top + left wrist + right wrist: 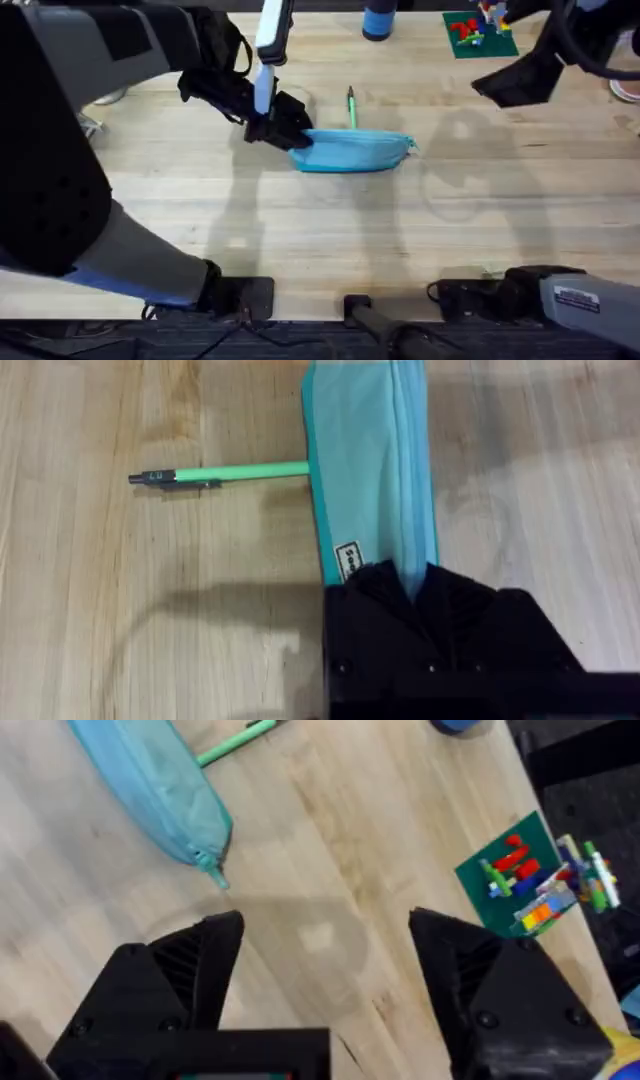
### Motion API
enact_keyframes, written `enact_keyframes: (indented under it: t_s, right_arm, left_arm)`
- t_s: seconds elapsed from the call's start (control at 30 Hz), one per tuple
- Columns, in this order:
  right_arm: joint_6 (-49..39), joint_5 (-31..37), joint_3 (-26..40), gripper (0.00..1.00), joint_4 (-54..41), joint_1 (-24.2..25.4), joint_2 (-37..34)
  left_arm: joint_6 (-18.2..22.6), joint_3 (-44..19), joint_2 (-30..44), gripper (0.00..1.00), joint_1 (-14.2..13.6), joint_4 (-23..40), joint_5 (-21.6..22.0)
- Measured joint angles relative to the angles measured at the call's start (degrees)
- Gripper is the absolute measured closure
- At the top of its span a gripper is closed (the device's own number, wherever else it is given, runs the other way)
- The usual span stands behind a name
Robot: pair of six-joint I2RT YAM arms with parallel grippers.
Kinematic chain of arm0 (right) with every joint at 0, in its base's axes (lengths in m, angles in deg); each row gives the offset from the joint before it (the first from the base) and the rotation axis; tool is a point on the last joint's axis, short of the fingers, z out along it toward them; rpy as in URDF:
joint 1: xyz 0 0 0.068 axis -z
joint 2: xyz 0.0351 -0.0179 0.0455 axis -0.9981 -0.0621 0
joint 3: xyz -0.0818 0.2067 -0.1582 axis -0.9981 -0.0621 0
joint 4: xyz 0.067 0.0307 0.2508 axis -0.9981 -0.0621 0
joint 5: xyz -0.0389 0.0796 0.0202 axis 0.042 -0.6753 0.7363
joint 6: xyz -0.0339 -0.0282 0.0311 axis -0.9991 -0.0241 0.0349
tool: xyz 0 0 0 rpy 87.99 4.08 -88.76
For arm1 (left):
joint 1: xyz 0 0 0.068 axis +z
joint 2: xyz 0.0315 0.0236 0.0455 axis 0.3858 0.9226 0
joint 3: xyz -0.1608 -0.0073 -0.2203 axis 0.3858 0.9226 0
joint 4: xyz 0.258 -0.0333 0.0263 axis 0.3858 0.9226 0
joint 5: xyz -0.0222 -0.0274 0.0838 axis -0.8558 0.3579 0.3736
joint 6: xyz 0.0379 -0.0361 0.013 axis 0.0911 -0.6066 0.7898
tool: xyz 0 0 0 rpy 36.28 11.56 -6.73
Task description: Unzip the bag, pick up the pens from the table one at a time and place them inside, then zip the bag closed.
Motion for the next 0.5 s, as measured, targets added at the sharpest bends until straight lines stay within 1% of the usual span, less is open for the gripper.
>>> enact_keyframes:
  t_s: [0.07,0.17,0.27,0.4,0.5]
  right_arm:
    - [-0.1,-1.2,0.0,0.005,1.9,0.1,0.0]
    - [-0.7,-6.4,0.0,0.006,2.5,2.0,0.0]
    - [-2.7,-14.4,0.0,0.006,0.1,7.0,-0.2]
    - [-8.3,-25.1,0.0,0.005,-6.8,15.3,-2.4]
    - [-14.8,-29.9,0.0,0.005,-12.7,19.1,-5.3]
  left_arm:
    - [0.0,0.0,0.0,0.959,0.0,0.0,0.0]
    - [0.0,0.0,0.0,0.959,0.0,0.0,0.0]
    - [0.0,0.0,0.0,0.959,0.0,0.0,0.0]
    - [0.0,0.0,0.0,0.959,0.0,0.0,0.0]
    - [0.0,0.0,0.0,0.959,0.0,0.0,0.0]
